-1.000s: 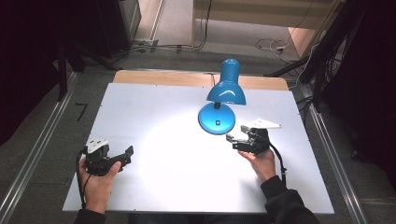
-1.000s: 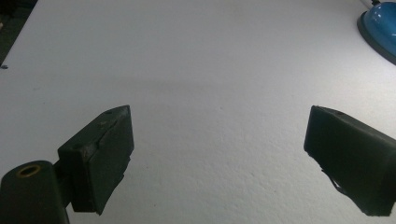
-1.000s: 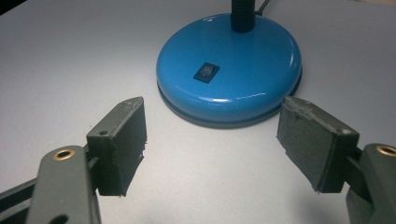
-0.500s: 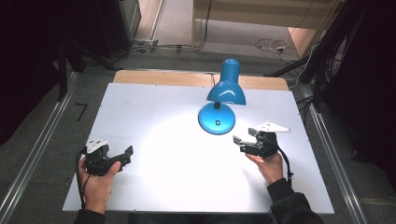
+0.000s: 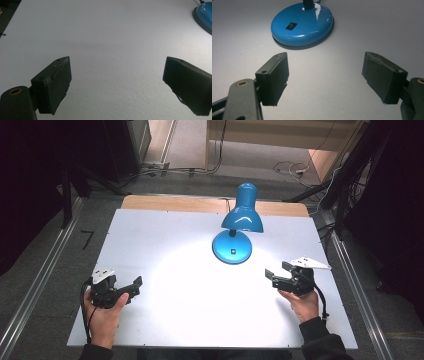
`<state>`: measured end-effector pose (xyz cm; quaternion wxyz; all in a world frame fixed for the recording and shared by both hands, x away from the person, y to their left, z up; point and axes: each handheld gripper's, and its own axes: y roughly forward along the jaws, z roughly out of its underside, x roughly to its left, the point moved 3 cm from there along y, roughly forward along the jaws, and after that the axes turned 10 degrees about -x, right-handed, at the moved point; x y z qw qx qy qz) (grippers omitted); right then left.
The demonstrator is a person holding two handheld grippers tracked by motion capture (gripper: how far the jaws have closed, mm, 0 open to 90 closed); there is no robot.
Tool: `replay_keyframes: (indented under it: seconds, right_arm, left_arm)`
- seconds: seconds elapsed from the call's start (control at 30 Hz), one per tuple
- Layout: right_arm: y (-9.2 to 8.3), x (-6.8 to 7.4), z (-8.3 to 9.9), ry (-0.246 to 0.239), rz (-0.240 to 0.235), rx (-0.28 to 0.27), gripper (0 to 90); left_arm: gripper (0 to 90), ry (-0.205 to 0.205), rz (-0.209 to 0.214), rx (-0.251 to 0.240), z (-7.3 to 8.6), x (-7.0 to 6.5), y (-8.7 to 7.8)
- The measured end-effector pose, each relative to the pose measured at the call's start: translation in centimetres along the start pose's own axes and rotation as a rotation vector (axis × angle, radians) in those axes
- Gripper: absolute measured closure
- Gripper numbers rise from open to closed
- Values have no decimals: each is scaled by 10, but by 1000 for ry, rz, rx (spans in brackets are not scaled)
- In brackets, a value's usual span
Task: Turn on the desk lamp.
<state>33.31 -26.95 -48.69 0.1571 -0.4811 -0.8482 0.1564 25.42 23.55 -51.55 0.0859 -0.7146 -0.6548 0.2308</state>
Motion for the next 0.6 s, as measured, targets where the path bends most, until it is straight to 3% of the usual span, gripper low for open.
replay_keyframes:
  seconds: [0.2,0.47,0.5,0.6]
  right_arm:
    - [-20,-15,8,14,47,-15,176]
    - [-46,-36,36,24,138,28,146]
    - [-47,-37,40,34,123,16,134]
    - [-49,-40,50,-22,196,69,133]
  left_arm:
    - [86,0,-6,1,0,1,-1]
    - [85,-26,-4,17,4,6,-2]
    - [85,-26,-5,29,7,6,-1]
    - [85,-34,-15,57,10,8,0]
